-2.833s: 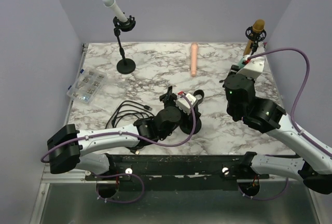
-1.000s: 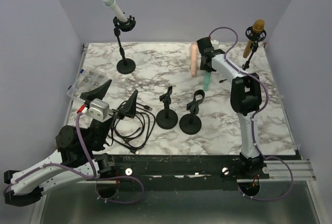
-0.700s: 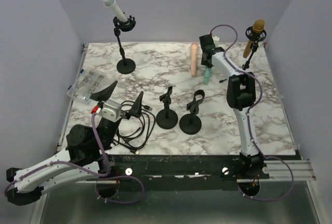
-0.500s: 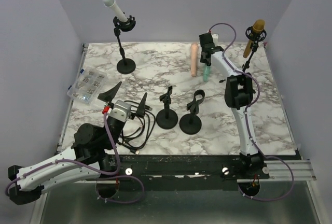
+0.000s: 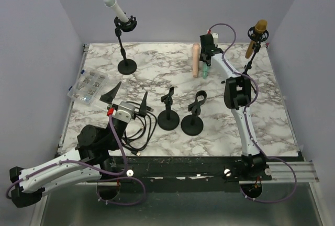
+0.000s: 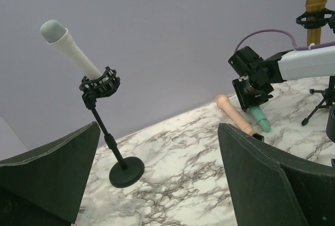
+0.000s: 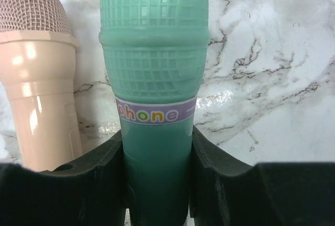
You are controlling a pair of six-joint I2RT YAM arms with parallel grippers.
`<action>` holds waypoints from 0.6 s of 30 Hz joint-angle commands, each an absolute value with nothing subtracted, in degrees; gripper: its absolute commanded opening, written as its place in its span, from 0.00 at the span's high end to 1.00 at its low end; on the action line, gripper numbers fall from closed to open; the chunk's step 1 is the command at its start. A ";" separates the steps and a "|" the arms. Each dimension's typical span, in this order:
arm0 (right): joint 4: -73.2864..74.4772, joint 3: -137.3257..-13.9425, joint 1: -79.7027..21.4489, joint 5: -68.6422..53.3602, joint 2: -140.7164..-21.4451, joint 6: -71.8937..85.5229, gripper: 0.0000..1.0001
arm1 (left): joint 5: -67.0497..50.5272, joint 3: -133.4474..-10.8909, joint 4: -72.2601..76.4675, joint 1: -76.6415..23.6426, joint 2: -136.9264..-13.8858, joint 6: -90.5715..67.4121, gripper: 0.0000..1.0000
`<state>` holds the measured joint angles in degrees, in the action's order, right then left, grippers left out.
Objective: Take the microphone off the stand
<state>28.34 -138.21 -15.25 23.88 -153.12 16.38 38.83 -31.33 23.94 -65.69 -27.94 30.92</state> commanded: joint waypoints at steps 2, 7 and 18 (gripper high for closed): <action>24.28 -140.47 -14.50 21.33 -156.38 15.50 0.57 | 39.82 -31.27 25.23 -65.41 -27.92 31.48 0.02; 23.69 -143.34 -14.50 20.87 -157.60 14.26 0.41 | 39.87 -31.52 24.74 -65.46 -28.18 31.19 0.02; 30.15 -140.48 -14.59 15.34 -139.70 15.09 0.27 | 39.49 -35.48 18.31 -65.46 -25.90 26.26 0.03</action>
<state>27.11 -142.19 -14.87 19.05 -152.62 14.55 39.11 -31.99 21.93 -65.69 -27.79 29.91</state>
